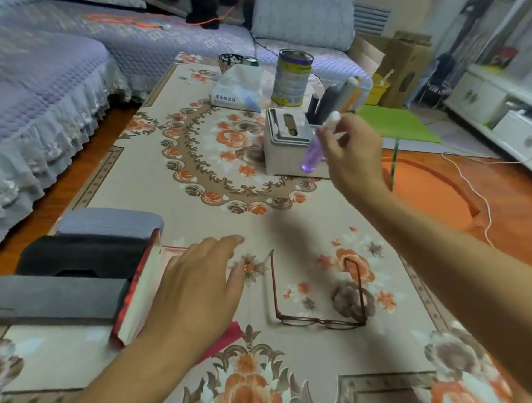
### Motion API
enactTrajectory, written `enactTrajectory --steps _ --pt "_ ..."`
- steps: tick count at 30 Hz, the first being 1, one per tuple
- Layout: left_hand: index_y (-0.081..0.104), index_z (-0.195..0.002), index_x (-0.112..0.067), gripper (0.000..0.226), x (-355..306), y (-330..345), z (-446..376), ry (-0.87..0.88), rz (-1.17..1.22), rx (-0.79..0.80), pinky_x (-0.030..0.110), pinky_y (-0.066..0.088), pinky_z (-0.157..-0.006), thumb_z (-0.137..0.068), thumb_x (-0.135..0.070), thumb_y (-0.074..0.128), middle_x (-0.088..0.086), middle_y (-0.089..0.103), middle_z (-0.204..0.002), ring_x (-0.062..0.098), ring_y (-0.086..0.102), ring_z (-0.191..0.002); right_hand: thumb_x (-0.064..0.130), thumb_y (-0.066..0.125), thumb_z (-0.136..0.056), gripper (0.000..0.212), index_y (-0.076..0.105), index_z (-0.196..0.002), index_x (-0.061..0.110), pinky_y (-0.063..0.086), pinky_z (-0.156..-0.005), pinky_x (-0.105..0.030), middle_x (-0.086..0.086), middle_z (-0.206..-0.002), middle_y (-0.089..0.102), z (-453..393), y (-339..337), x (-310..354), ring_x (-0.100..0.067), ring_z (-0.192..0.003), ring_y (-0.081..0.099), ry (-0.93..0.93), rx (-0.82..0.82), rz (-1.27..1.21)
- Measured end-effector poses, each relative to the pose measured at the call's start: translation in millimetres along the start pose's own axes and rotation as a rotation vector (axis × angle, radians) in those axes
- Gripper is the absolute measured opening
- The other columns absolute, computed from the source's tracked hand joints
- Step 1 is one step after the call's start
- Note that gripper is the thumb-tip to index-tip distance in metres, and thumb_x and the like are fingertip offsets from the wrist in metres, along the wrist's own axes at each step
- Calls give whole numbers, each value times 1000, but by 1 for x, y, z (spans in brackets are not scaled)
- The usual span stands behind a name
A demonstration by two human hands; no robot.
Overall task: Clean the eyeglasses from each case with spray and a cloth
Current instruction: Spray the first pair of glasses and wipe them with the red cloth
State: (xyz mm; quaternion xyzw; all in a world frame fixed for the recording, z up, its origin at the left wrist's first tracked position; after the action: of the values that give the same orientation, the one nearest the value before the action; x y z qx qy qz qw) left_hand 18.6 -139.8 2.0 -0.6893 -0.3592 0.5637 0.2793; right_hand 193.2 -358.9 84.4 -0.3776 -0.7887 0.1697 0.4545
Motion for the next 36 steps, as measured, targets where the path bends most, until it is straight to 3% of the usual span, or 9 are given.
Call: enactTrajectory --steps 4,7,11,15,20,23,26,31,36 --pt "25 -148 -54 70 -23 -19 11 19 308 96 25 44 -97 -91 -45 66 -22 40 -138 -4 47 -120 31 65 -96 18 69 -85 18 52 -60 -39 0 -73 68 118 -39 74 -20 -64 65 11 281 -364" --pt "55 -111 -58 45 -32 -28 25 4 393 408 21 55 -77 -87 -23 69 -22 70 -100 -4 66 -91 16 68 -96 17 71 -79 19 52 -65 -38 -2 -74 69 197 -46 98 -23 -68 65 232 441 -638" --pt "52 -77 -33 12 -24 -32 40 -2 19 468 31 48 -58 -85 -36 61 -4 63 -70 11 61 -65 20 71 -92 3 74 -91 21 54 -68 -40 1 -79 68 239 -46 84 -18 -65 61 540 357 -711" --pt "46 -81 -35 26 -28 -34 50 17 -196 397 30 51 -60 -93 -57 49 -9 60 -73 8 57 -67 17 70 -93 5 73 -90 18 48 -55 -29 -1 -67 61 237 -51 83 -16 -56 55 474 444 -708" --pt "46 -87 -34 20 -34 -42 65 34 -234 361 28 50 -62 -94 -53 48 -9 57 -76 8 55 -68 10 69 -93 13 72 -80 12 39 -49 -25 -2 -58 51 233 -55 85 -17 -49 45 446 490 -718" --pt "50 -86 -34 18 -21 -50 68 -31 -226 418 25 52 -61 -94 -51 52 -9 60 -76 6 58 -68 6 66 -93 16 71 -78 9 32 -49 -22 -2 -59 44 216 -66 60 -13 -49 38 623 295 -872" --pt "51 -74 -30 22 0 -65 68 -178 -105 343 25 45 -53 -92 -41 57 -5 59 -68 7 55 -61 8 65 -95 10 71 -87 7 36 -50 -23 -3 -60 51 182 -87 24 -13 -51 42 621 113 -680" --pt "59 -85 -34 17 -1 -62 78 -346 345 239 18 42 -57 -91 -49 65 -12 66 -75 1 60 -69 10 66 -95 20 77 -108 21 54 -63 -22 -2 -80 72 157 -45 8 -9 -62 62 449 442 -227" --pt "53 -89 -48 15 1 -50 83 -402 573 386 45 60 -78 -87 -40 65 -2 69 -77 17 68 -68 12 61 -91 24 70 -114 13 50 -84 -31 -5 -105 71 91 45 -13 -24 -97 65 191 461 143"
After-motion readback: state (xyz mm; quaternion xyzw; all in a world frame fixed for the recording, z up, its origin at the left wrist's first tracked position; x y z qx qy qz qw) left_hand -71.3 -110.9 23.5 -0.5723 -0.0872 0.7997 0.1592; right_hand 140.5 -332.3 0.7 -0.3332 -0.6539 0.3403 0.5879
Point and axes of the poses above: each hand's wrist, its own z-axis away from the middle knuckle, its own y-axis out of the palm, x = y × z, the point moved 2 cm from there along -z, towards the middle knuckle
